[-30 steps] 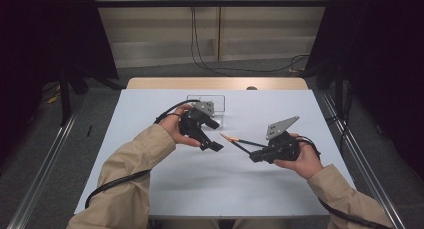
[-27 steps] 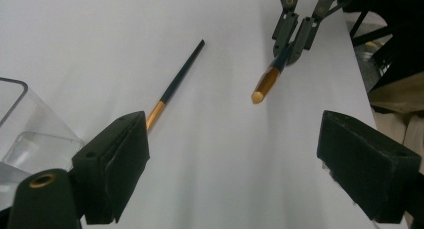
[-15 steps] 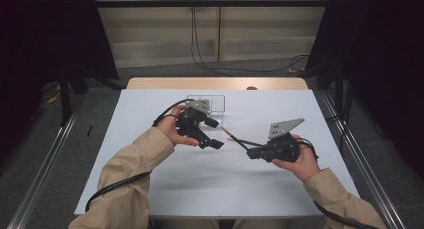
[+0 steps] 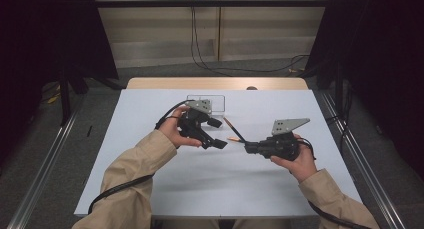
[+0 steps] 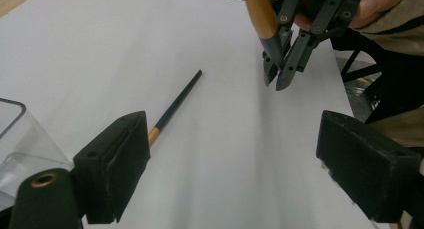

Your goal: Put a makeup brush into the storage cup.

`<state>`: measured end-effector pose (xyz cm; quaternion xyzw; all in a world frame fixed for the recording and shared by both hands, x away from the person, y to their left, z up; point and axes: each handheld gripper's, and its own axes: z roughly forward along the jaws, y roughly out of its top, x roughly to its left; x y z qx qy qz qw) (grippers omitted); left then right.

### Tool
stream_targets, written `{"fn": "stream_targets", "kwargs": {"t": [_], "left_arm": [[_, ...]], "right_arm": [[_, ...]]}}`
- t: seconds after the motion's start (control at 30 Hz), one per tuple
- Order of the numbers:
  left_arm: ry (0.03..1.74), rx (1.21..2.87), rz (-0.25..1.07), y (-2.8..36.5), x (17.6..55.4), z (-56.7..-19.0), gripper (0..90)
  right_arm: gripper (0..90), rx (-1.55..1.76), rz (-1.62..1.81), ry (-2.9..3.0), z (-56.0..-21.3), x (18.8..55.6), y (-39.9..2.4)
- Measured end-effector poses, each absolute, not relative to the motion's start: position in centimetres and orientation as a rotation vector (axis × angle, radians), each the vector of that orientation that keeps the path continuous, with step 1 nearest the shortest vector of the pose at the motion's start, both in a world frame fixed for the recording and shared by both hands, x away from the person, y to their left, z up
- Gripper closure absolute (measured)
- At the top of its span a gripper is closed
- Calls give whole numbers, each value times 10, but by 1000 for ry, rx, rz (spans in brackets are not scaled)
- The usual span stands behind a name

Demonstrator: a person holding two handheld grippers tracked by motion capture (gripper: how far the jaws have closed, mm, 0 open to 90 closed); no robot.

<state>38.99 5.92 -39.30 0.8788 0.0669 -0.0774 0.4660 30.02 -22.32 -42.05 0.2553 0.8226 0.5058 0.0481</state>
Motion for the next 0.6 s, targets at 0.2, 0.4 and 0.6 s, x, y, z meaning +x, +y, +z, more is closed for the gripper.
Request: {"fn": "stream_targets", "kwargs": {"t": [0.2,0.4,0.6], "left_arm": [[171,2147,-187,59,390,-394,138],[165,2139,-177,58,390,-393,138],[179,2116,-177,59,390,-393,141]], "right_arm": [[857,780,1579,2455,-422,300,-218],[857,784,1618,2408,-425,298,-213],[857,798,1687,2337,-428,296,-212]]}}
